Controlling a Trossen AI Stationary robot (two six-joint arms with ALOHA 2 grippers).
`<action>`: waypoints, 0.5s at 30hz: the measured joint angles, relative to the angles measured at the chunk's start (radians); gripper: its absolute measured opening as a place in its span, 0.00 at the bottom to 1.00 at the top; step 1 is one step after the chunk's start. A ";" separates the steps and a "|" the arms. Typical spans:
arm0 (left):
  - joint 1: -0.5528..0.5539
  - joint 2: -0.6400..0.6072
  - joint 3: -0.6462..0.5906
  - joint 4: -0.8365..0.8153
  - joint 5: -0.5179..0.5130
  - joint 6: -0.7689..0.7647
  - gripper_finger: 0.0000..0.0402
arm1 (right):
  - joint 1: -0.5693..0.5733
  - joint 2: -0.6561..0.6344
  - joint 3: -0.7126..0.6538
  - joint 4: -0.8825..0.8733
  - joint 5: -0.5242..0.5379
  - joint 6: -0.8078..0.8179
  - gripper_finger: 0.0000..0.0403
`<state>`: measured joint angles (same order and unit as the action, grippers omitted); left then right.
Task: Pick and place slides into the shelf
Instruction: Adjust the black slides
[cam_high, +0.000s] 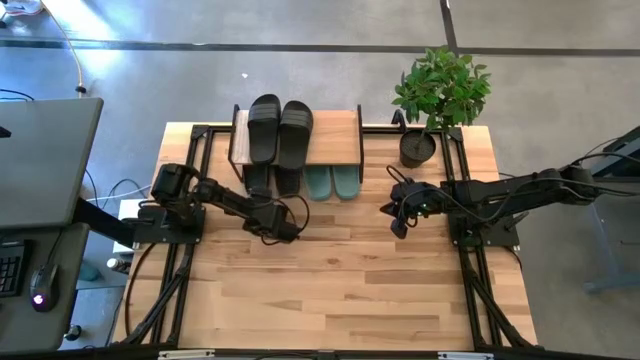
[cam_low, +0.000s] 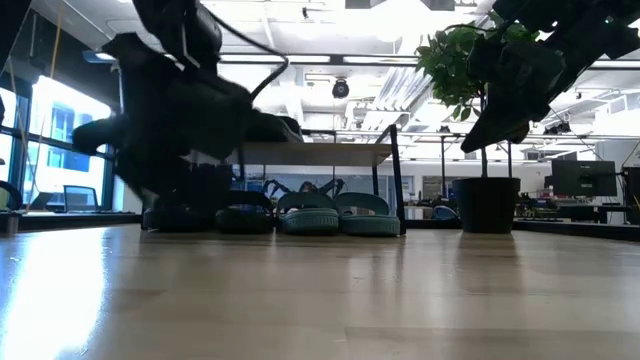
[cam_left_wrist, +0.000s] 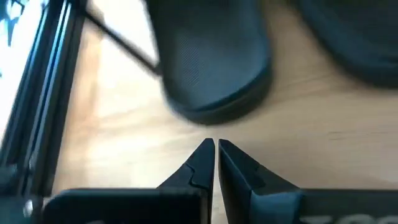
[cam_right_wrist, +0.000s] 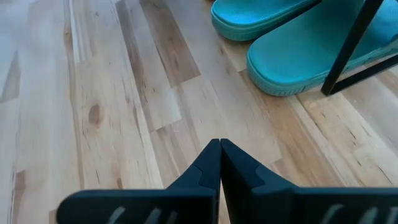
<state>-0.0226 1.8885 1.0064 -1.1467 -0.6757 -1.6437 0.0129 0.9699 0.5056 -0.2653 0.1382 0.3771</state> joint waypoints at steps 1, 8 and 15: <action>0.002 0.000 -0.011 0.000 0.016 -0.031 0.03 | 0.000 0.000 0.000 0.000 -0.002 0.000 0.00; 0.003 0.000 -0.092 0.139 0.062 -0.004 0.03 | 0.000 0.000 0.000 -0.001 -0.020 -0.001 0.00; 0.004 -0.001 -0.143 0.174 0.021 -0.010 0.03 | 0.000 0.000 0.000 -0.001 -0.020 -0.003 0.00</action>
<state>-0.0186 1.8872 0.8639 -0.9729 -0.6547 -1.6539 0.0128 0.9699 0.5056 -0.2665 0.1177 0.3737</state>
